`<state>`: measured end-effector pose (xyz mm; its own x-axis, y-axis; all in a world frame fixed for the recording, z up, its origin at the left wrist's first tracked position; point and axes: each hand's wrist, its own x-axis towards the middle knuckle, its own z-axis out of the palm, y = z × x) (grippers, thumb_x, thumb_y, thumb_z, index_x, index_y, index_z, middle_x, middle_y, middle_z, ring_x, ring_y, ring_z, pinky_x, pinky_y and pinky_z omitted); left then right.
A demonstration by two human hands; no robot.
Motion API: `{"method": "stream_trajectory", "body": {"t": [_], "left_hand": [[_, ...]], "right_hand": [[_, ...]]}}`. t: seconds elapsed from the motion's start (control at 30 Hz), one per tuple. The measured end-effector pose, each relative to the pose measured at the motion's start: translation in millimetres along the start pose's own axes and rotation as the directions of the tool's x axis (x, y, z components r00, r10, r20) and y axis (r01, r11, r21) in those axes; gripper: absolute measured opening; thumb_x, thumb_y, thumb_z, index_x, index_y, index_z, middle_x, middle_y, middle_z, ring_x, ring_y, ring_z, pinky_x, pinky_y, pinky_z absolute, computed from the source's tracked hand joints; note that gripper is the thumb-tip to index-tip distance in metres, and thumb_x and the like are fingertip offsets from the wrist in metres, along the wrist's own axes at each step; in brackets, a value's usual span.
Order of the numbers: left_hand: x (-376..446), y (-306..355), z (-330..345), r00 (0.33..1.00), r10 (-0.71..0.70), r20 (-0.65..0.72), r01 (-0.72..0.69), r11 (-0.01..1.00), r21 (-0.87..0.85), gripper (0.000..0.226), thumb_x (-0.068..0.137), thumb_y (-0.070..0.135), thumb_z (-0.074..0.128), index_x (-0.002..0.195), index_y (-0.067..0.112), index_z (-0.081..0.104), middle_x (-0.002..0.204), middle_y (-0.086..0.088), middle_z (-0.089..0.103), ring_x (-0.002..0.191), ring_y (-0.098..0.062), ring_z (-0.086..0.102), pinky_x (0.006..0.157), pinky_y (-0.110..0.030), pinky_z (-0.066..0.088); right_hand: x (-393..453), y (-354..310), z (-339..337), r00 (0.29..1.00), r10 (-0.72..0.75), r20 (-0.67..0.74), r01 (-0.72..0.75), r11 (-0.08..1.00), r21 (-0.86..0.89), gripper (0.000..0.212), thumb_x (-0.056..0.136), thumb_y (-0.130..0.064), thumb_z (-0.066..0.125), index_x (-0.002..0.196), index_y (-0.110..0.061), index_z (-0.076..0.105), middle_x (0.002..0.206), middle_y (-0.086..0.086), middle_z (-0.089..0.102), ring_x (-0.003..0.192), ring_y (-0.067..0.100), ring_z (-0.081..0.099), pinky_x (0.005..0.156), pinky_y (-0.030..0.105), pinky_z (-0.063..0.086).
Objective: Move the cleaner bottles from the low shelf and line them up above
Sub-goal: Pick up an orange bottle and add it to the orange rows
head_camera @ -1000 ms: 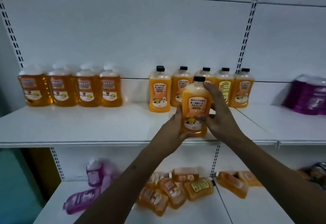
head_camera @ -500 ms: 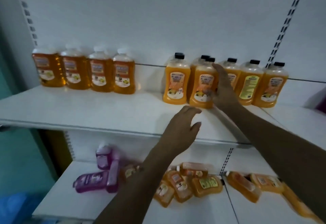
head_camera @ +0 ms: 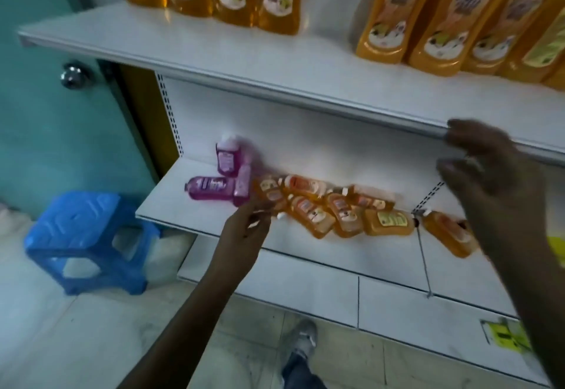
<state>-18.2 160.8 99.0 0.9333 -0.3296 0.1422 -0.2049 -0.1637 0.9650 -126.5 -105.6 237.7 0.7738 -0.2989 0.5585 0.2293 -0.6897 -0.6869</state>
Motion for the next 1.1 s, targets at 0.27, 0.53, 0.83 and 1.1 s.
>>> {"method": "stream_trajectory", "body": {"t": [0.27,0.53,0.83,1.1], "left_hand": [[-29,-75,47,0.954,-0.298,0.025,0.299,0.944,-0.136,0.027,0.093,0.006,0.059,0.118,0.017,0.059,0.116,0.003,0.064,0.103,-0.01,0.063,0.078,-0.016,0.051],[50,-151,132,0.758,-0.638,0.136,0.652,0.75,-0.115,0.062,0.092,0.027,0.064,0.144,0.013,0.033,0.143,-0.011,0.045,0.123,-0.027,0.052,0.1,-0.039,0.049],[116,-188,199,0.817,-0.551,0.169,0.565,0.707,-0.425,0.021,0.091,-0.006,0.056,0.111,0.002,0.054,0.096,0.0,0.067,0.085,-0.009,0.069,0.07,-0.021,0.057],[96,-169,206,0.667,-0.69,0.279,0.689,0.431,-0.582,0.029,0.084,0.012,0.07,0.106,0.026,0.056,0.104,-0.002,0.064,0.092,-0.019,0.061,0.072,-0.027,0.053]], "right_hand": [[-92,135,115,0.858,0.423,0.291,-0.44,0.898,-0.007,0.03,0.088,-0.011,0.067,0.116,-0.024,0.062,0.124,-0.005,0.06,0.113,-0.001,0.057,0.088,0.02,0.052],[-32,264,226,0.694,0.531,0.487,-0.441,0.848,-0.295,0.037,0.098,-0.03,0.053,0.134,-0.021,0.051,0.139,0.004,0.051,0.131,0.024,0.046,0.105,0.042,0.043],[18,320,257,0.435,0.664,0.609,-0.327,0.746,-0.58,0.044,0.102,-0.031,0.04,0.145,-0.022,0.037,0.143,0.007,0.049,0.131,0.031,0.047,0.105,0.046,0.043],[25,288,220,0.448,0.657,0.606,-0.344,0.752,-0.562,0.036,0.101,-0.034,0.042,0.134,-0.021,0.052,0.135,0.006,0.055,0.117,0.023,0.054,0.091,0.033,0.046]]}}
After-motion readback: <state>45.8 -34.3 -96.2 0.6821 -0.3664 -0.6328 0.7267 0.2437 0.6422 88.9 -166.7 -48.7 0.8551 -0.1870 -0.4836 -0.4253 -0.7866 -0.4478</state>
